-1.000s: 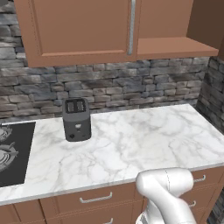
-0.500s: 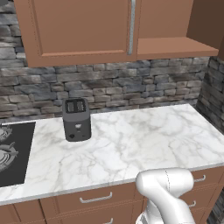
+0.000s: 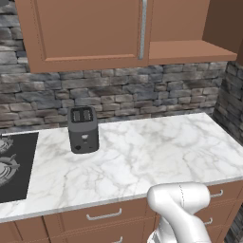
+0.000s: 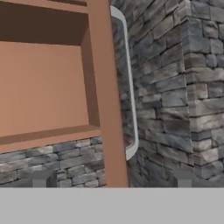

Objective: Open the cabinet. Pick the soap dispenser and place it next to the sink. Then close the cabinet.

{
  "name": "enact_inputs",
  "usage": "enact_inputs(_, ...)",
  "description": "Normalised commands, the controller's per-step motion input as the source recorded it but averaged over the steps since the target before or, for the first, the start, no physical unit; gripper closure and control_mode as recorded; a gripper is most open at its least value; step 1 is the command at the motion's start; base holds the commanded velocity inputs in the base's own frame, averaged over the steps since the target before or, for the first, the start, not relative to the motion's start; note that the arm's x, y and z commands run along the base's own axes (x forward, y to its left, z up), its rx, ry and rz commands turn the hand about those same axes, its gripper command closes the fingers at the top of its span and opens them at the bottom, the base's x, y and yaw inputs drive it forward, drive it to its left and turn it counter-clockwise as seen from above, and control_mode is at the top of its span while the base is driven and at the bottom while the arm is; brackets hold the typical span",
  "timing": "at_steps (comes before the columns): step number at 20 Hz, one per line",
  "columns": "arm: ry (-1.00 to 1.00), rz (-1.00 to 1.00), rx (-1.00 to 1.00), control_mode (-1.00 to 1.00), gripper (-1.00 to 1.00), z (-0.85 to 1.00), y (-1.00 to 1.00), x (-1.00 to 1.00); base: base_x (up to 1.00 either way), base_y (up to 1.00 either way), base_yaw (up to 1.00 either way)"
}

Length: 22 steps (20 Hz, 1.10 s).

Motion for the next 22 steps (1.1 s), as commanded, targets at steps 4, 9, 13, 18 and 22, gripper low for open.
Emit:
enact_inputs(4, -0.06, 0.07, 0.00, -1.00, -1.00, 0.00, 0.00, 0.18, 0.00, 0.00, 0.00)
enact_inputs(9, -0.01, 0.01, 0.00, -1.00, -1.00, 0.00, 0.00, 0.46, 0.00, 0.00, 0.00)
enact_inputs(13, -0.04, 0.00, 0.00, -1.00, -1.00, 0.00, -0.15, 0.42, 0.00, 0.00, 0.00)
enact_inputs(18, -0.08, 0.00, 0.01, -1.00, -1.00, 0.00, -0.34, 0.06, 0.00, 0.00, 0.00)
enact_inputs(22, -0.03, 0.00, 0.00, -1.00, -1.00, 0.00, -0.24, 0.00, 0.00, 0.00, 0.00)
